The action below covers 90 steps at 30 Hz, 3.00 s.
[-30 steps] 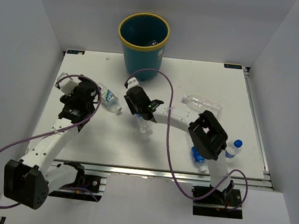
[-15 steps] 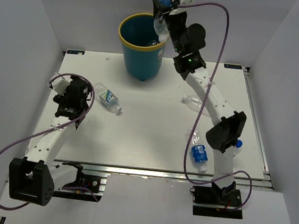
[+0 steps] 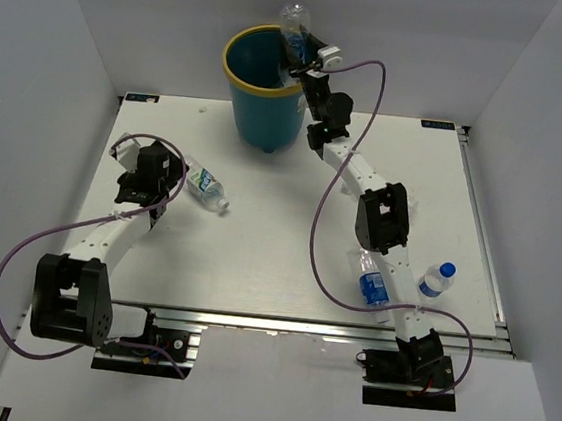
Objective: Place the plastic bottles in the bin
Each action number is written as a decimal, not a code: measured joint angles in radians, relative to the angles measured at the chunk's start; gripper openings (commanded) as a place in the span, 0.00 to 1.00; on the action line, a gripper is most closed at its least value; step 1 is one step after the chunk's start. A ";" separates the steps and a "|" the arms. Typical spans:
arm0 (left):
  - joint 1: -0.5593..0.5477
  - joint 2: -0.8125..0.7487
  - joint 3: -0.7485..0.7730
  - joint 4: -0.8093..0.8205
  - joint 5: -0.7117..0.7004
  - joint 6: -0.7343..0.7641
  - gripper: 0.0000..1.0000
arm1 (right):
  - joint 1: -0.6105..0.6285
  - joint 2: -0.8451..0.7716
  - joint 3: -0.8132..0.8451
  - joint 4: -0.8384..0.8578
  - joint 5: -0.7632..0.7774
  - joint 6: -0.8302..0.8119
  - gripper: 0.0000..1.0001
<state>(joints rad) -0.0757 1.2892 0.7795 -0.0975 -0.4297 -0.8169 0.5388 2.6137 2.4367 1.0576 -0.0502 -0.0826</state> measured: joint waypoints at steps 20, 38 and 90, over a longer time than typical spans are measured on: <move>0.003 0.195 0.109 0.000 0.167 -0.014 0.98 | -0.003 -0.273 -0.108 -0.112 -0.072 0.033 0.89; 0.003 0.520 0.369 -0.107 0.242 -0.040 0.98 | 0.083 -1.419 -1.557 -0.781 0.047 0.186 0.89; -0.167 1.028 1.638 0.203 0.482 0.031 0.98 | 0.077 -1.736 -1.944 -1.065 0.512 0.356 0.89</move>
<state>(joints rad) -0.2424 2.3177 2.4180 0.1059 0.0525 -0.7860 0.6163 0.8772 0.4931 -0.0078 0.4618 0.2729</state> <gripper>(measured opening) 0.983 0.895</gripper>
